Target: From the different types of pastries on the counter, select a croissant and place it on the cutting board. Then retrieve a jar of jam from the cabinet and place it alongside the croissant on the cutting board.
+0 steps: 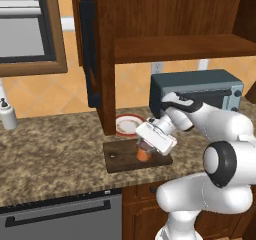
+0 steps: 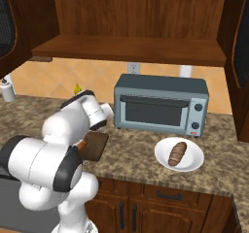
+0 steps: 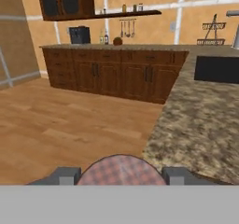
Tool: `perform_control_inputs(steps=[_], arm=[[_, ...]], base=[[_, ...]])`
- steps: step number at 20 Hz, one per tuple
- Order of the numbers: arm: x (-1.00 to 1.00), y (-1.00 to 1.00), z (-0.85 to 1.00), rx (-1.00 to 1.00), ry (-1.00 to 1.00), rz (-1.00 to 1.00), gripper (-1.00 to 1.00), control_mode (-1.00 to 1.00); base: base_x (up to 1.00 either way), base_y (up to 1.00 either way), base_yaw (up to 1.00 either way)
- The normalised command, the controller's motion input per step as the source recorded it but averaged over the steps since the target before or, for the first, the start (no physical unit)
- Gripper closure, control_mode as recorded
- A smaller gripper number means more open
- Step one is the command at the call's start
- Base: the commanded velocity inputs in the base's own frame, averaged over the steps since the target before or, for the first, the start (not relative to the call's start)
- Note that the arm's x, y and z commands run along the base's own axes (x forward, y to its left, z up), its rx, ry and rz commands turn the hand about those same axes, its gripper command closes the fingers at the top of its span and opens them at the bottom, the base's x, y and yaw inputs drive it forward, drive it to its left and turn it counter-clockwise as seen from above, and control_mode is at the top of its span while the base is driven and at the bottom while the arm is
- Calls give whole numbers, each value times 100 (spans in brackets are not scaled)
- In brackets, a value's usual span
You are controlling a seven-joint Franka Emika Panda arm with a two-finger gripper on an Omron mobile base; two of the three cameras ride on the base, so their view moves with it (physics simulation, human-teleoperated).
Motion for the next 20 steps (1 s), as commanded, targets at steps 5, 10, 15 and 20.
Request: perform_control_inputs(steps=[5, 10, 15, 20], arm=[[46, 17, -22, -10, -15, -3, 100, -100], [30, 46, -13, -9, -16, -5, 100, -100], [39, 43, -24, -13, -20, -13, 100, -100], [28, 20, -21, -8, -19, -18, 100, -100]], base=[[0, 0, 0], [0, 0, 0], [0, 0, 0], [0, 0, 0]])
